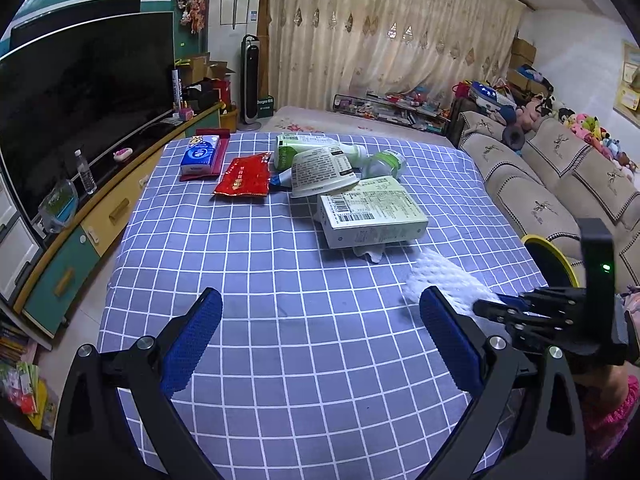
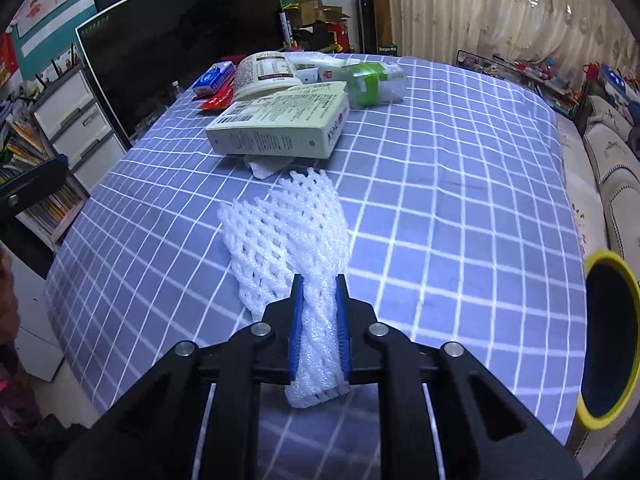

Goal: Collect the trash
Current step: 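Grasp the white foam netting with the right tool and lift it, then carry the foam netting into the yellow bin and open the right tool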

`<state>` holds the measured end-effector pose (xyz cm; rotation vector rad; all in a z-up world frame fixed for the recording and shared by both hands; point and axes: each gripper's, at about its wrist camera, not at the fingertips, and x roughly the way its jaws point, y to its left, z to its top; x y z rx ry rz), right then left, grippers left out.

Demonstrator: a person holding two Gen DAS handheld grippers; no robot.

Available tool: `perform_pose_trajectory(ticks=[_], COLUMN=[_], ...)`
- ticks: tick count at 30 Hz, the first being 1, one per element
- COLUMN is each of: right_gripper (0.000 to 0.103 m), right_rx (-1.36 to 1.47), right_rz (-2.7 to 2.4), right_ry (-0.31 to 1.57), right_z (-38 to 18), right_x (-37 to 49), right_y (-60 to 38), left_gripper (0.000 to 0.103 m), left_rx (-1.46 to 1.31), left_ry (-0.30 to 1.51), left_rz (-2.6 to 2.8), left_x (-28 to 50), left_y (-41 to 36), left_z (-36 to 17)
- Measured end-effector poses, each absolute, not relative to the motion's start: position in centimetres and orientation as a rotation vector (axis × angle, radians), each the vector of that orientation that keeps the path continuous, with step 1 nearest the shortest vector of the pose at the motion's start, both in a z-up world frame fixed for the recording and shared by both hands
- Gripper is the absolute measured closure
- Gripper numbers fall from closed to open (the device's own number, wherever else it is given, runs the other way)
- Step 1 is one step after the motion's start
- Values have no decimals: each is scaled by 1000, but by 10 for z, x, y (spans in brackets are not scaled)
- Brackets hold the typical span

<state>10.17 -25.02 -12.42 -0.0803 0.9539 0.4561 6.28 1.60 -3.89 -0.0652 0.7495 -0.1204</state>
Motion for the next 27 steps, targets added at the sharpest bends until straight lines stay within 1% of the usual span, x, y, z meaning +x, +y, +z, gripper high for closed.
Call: perform_pose_trajectory(ticks=[8, 16, 21, 27], right_gripper=[89, 88, 88, 87], right_rx=[-33, 67, 105, 153], right_rz=[379, 142, -46, -210], right_ry=[906, 861, 859, 920], right_z=[-105, -94, -99, -129], right_x=[78, 81, 91, 112], right_y=[-293, -388, -455, -524], left_gripper=[6, 6, 6, 6], left_rx=[-51, -34, -25, -4], left_ry=[760, 766, 780, 800], left_rz=[-148, -167, -175, -190], left_x=[64, 70, 79, 91], left_y=[3, -14, -25, -41], left_z=[-42, -43, -47, -52])
